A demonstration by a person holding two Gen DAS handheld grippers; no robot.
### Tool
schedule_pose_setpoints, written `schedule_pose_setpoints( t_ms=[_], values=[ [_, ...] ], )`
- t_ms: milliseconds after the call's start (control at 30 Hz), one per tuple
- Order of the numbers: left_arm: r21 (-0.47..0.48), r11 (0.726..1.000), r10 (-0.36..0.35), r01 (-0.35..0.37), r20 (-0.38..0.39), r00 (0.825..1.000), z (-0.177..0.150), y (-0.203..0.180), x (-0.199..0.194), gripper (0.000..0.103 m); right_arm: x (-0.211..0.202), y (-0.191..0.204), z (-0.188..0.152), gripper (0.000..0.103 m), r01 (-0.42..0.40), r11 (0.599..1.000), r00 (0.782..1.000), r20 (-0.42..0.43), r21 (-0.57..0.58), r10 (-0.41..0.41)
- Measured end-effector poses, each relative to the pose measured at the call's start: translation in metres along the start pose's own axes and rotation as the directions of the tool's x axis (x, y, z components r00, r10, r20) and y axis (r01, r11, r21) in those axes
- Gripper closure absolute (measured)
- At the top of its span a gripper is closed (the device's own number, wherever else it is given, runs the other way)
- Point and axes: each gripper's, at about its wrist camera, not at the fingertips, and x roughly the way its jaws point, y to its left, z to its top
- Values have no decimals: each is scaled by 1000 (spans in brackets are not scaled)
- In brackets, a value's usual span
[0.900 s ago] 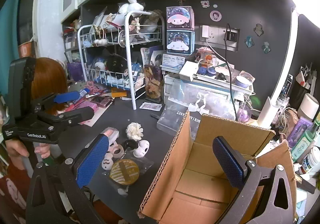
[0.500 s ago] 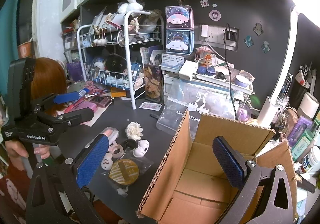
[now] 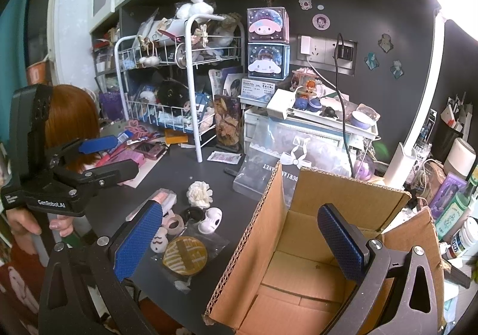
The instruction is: Organize objects
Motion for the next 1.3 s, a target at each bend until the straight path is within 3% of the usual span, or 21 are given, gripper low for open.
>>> schedule_pose_setpoints(
  t_ms=[300, 500, 700, 867, 967, 1067, 1300],
  values=[
    [-7, 1000, 4, -3, 9, 1000, -1, 1, -1, 0, -1, 4, -3, 0, 49, 999, 999, -3, -17, -49],
    [-11, 999, 32, -31, 31, 999, -7, 19, -10, 0, -10, 34, 6, 0, 87, 993, 996, 22, -83, -86],
    [-29, 994, 109, -108, 46, 993, -20, 55, -22, 1, 1, 88, 10, 0, 39, 984, 999, 5, -172, -39],
    [-13, 990, 144, -143, 53, 988, -40, 82, -23, 0, 30, 128, -10, 0, -56, 973, 997, -71, -222, 42],
    [31, 988, 152, -153, 23, 988, -54, 90, -14, 0, 55, 136, -30, 0, -115, 976, 986, -145, -187, 89],
    [65, 990, 131, -129, -33, 991, -66, 92, 0, 0, 76, 134, -53, 0, -123, 985, 975, -199, -120, 97],
    [59, 998, 44, -37, -115, 992, -90, 96, 29, 0, 116, 109, -98, 0, 19, 1000, 960, -280, 1, -18]
  ],
)
